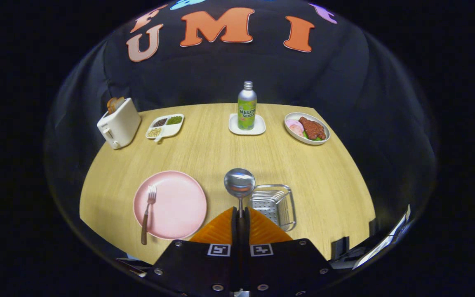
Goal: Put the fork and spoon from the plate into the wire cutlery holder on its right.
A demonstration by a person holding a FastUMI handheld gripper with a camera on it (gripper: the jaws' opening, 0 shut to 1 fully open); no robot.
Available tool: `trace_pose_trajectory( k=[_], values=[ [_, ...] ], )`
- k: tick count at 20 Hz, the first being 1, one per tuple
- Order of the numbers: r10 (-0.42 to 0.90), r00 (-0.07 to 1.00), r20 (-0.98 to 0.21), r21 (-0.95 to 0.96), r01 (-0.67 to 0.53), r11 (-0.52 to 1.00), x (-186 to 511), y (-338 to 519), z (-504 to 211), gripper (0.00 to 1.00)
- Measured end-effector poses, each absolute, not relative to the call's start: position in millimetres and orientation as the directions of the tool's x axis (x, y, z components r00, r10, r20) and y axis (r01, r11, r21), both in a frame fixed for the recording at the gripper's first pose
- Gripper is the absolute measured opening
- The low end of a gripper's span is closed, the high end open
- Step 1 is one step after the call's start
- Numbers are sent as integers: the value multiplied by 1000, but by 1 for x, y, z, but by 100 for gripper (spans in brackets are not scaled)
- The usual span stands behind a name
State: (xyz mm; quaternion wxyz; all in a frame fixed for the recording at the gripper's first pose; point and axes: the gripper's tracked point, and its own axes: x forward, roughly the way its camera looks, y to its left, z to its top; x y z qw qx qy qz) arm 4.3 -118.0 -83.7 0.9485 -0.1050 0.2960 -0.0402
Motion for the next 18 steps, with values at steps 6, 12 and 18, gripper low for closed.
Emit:
trace_pose_trajectory(
  k=[6,12,18],
  values=[
    [-184,725,-664,-270,-3,963,-3,-149,-99,3],
    [-185,627,-757,-284,-60,957,7,-159,-112,3],
    [-197,519,-832,-277,-81,957,18,-163,-132,3]
  ],
)
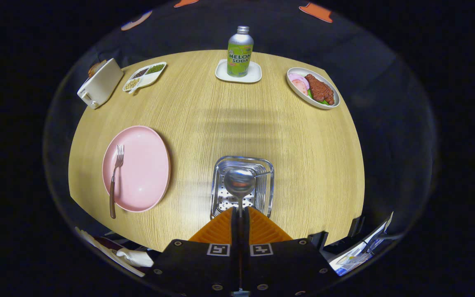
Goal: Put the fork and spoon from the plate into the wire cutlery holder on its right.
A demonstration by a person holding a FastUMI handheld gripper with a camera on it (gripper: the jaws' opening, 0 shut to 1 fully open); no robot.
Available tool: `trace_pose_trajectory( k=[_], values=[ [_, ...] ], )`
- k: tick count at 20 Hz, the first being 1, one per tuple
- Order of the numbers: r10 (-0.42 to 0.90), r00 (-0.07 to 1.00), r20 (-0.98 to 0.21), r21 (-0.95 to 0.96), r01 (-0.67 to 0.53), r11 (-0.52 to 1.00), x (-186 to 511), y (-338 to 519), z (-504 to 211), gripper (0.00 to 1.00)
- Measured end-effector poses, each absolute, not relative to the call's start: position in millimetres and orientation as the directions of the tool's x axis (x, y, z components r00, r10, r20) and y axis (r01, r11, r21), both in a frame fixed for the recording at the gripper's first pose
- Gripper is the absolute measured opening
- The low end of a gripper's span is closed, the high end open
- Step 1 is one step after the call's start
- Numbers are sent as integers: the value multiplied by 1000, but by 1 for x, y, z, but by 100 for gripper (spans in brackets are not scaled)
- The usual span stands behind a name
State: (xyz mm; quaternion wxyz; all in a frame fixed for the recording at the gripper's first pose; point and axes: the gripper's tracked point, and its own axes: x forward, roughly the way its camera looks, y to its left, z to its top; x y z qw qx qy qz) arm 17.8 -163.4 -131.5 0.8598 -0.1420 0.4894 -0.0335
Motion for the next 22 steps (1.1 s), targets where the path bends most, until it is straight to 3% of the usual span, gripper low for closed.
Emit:
trace_pose_trajectory(
  k=[8,15,17,19,22],
  values=[
    [-221,440,-870,-284,-83,955,33,-169,-148,4],
    [-220,514,-829,-279,-39,959,36,-171,-125,12],
    [-226,563,-795,-299,-39,954,35,-171,-108,17],
    [-213,617,-758,-292,-28,956,36,-161,-90,29],
    [-174,706,-687,-263,-18,965,34,-139,-66,54]
  ],
)
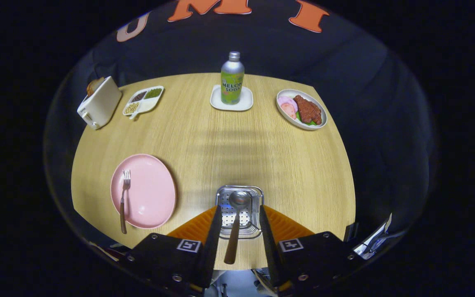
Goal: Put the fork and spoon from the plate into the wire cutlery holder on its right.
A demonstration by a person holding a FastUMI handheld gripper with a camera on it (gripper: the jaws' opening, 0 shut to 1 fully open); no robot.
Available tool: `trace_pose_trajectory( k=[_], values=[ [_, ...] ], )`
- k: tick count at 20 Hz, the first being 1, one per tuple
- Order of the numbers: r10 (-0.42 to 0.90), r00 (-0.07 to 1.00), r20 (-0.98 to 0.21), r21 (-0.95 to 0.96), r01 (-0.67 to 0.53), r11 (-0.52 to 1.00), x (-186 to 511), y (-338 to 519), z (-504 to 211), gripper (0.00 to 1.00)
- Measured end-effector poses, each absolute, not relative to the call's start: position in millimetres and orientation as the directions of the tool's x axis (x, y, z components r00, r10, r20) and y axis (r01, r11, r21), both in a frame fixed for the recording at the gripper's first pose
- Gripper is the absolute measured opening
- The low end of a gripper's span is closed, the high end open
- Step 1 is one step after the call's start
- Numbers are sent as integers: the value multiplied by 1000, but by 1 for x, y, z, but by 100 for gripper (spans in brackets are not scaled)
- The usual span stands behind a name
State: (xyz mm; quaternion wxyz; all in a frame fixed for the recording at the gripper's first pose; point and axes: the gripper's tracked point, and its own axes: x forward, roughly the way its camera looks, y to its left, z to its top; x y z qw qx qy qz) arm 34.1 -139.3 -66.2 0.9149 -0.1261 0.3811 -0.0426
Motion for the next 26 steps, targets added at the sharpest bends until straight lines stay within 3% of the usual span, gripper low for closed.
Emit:
trace_pose_trajectory(
  k=[3,5,6,7,16,20,26],
  values=[
    [-138,775,-616,-258,-34,966,32,-113,-49,70],
    [-89,824,-560,-230,-51,972,34,-88,-40,83],
    [-70,847,-527,-218,-56,974,36,-76,-37,97],
    [-57,867,-495,-214,-58,975,37,-66,-34,99],
    [109,923,-370,-101,-156,983,43,40,-72,100],
    [122,936,-329,-128,-173,977,46,65,-96,100],
    [120,915,-384,-144,-187,972,40,83,-150,100]
  ],
)
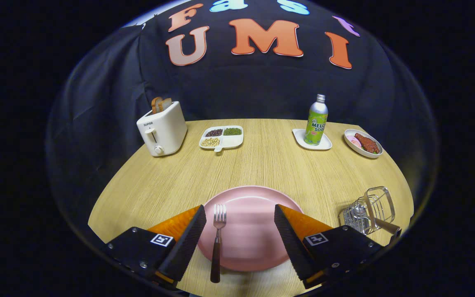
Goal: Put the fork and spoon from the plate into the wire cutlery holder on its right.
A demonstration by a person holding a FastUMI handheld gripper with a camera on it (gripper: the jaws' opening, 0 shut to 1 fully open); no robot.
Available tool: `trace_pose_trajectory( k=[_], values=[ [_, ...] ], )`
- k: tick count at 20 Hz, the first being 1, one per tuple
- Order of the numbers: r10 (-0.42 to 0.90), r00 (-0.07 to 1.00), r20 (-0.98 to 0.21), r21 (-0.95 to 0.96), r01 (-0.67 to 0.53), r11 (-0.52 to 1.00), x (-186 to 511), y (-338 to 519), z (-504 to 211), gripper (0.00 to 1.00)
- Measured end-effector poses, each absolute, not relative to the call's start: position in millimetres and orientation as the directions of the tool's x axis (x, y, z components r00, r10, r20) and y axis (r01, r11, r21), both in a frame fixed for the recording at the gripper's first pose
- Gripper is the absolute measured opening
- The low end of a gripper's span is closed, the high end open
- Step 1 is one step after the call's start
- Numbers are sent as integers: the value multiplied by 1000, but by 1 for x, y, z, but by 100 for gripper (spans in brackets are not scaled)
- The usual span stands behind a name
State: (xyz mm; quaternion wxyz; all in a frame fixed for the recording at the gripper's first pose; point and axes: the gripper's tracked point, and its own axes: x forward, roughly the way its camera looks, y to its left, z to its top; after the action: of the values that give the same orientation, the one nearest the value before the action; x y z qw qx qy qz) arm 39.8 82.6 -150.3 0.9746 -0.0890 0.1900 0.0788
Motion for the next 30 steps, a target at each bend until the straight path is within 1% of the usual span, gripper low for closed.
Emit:
trace_pose_trajectory(
  k=[3,5,7,8,13,14,15,17,18,19,20,21,22,23,24,26,30],
  values=[
    [117,906,-406,-182,-206,962,37,90,-170,100],
    [120,889,-442,-185,-221,958,35,94,-184,99],
    [125,876,-466,-180,-232,956,34,99,-196,94],
    [128,869,-478,-177,-238,955,34,100,-202,89],
    [121,832,-541,-166,-247,955,31,101,-226,72],
    [114,829,-547,-171,-244,955,30,100,-229,65],
    [112,828,-550,-175,-245,953,31,100,-231,63],
    [110,824,-556,-178,-247,952,30,102,-232,53],
    [111,822,-559,-177,-249,952,30,103,-233,45],
    [114,820,-561,-174,-252,952,30,104,-233,41],
    [118,817,-564,-169,-254,952,29,106,-235,32],
    [119,814,-569,-169,-258,951,28,107,-235,28],
    [110,813,-571,-175,-252,952,28,105,-237,20],
    [106,817,-567,-176,-246,953,26,106,-232,15],
    [105,817,-567,-174,-244,954,30,106,-237,8],
    [98,821,-563,-175,-235,956,29,104,-233,5],
    [121,833,-540,-152,-238,959,26,104,-213,5]
  ],
)
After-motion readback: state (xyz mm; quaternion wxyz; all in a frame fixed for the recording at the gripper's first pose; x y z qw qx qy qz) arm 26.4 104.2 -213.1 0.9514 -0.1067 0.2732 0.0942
